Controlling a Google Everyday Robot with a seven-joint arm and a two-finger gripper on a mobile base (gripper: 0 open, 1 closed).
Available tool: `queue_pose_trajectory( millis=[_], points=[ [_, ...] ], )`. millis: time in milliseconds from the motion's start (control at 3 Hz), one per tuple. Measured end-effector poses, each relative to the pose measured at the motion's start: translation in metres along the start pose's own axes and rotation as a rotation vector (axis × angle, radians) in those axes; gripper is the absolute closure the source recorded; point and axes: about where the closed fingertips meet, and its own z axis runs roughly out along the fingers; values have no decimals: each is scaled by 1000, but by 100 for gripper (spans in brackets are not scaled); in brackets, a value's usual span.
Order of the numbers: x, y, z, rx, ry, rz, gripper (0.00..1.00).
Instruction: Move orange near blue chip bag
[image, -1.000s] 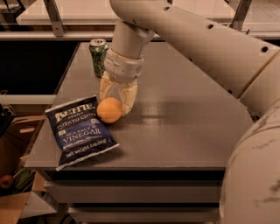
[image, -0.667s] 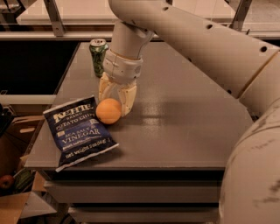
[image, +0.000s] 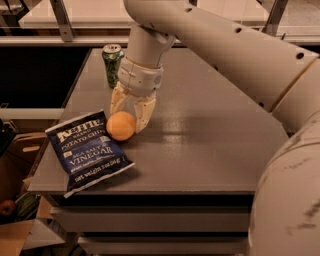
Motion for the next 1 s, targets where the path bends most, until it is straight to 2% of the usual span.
queue_pose_trajectory(
  millis=[333,1000],
  points=[
    [1,0,-1,0,-2,3,0],
    [7,0,-13,11,7,19,0]
  ],
)
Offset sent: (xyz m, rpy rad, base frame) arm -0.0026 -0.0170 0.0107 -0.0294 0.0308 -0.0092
